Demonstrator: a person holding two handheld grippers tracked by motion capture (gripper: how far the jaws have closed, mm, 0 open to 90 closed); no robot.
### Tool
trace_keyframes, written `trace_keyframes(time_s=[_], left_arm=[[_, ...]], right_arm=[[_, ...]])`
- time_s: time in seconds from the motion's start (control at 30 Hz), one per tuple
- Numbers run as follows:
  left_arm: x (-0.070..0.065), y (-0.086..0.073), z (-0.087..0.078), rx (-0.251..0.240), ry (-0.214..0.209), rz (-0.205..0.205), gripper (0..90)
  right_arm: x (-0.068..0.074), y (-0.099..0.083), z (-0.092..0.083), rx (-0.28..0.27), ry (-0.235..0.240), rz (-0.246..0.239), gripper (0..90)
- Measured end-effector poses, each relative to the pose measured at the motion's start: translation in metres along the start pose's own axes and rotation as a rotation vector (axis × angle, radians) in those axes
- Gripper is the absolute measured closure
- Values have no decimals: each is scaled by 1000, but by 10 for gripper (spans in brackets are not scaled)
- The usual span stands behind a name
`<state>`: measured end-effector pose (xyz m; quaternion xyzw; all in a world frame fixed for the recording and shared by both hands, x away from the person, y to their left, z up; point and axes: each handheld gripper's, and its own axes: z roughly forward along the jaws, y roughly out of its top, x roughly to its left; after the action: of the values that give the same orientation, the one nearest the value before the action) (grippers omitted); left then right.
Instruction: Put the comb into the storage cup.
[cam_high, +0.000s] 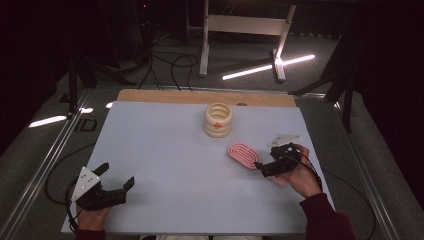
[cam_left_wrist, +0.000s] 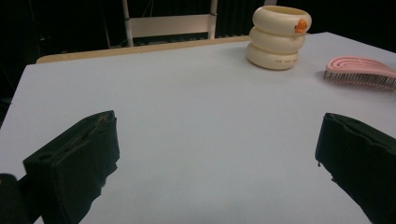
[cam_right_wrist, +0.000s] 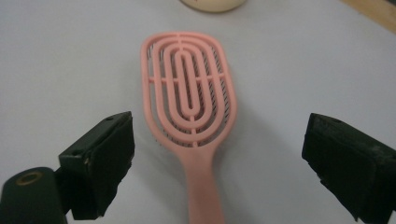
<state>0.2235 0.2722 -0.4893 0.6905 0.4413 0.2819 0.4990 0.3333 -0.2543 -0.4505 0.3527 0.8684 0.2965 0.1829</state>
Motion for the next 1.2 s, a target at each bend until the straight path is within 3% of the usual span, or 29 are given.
trace_keyframes(time_s=[0.37, 0.93, 1.2], left_arm=[[0, 0, 0, -1, -2, -3, 3], [0, -1, 1, 2, -4, -2, 2], [0, -1, 1, 3, -3, -2, 2]], right_arm=[[0, -4, 20, 88, 39, -22, 91], [-2, -7, 42, 179, 73, -29, 91], [-4, -10, 51, 229, 108, -29, 135]])
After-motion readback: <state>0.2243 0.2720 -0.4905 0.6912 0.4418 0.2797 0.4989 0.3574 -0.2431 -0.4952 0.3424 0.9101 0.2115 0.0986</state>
